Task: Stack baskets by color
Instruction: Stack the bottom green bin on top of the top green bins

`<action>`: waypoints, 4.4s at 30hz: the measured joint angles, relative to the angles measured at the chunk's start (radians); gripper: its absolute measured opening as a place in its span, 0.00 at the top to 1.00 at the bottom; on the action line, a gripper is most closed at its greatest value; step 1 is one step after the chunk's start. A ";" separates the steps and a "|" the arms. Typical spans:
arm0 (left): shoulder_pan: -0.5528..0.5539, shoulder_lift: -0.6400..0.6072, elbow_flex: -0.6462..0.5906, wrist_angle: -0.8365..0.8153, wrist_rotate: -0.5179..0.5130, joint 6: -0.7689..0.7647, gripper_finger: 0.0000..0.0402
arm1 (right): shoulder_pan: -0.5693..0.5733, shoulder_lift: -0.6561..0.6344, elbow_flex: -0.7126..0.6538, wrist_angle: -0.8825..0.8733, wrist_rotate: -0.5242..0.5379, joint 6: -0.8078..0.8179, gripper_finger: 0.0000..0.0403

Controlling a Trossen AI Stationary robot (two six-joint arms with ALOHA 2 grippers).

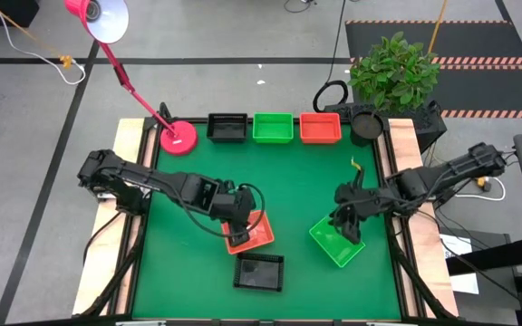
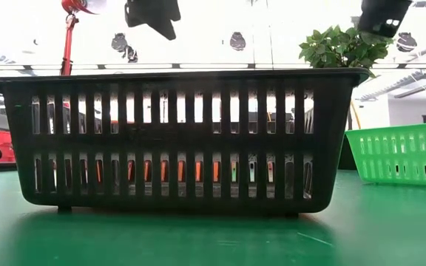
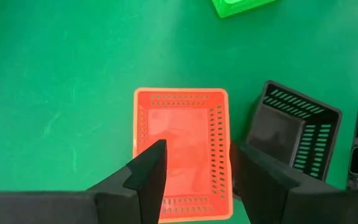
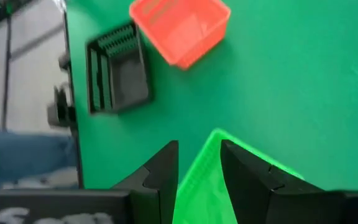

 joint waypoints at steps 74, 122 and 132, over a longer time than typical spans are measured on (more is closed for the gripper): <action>0.199 0.001 0.001 -0.052 -0.016 0.176 0.56 | 0.140 0.057 -0.279 0.194 0.019 0.111 0.99; 0.610 -0.307 -0.457 0.407 0.327 0.130 0.80 | -1.003 0.510 0.503 0.138 -0.170 -1.393 1.00; 0.582 -0.378 -0.479 0.484 0.308 0.251 0.92 | -1.005 0.671 0.503 0.233 -0.210 -1.484 1.00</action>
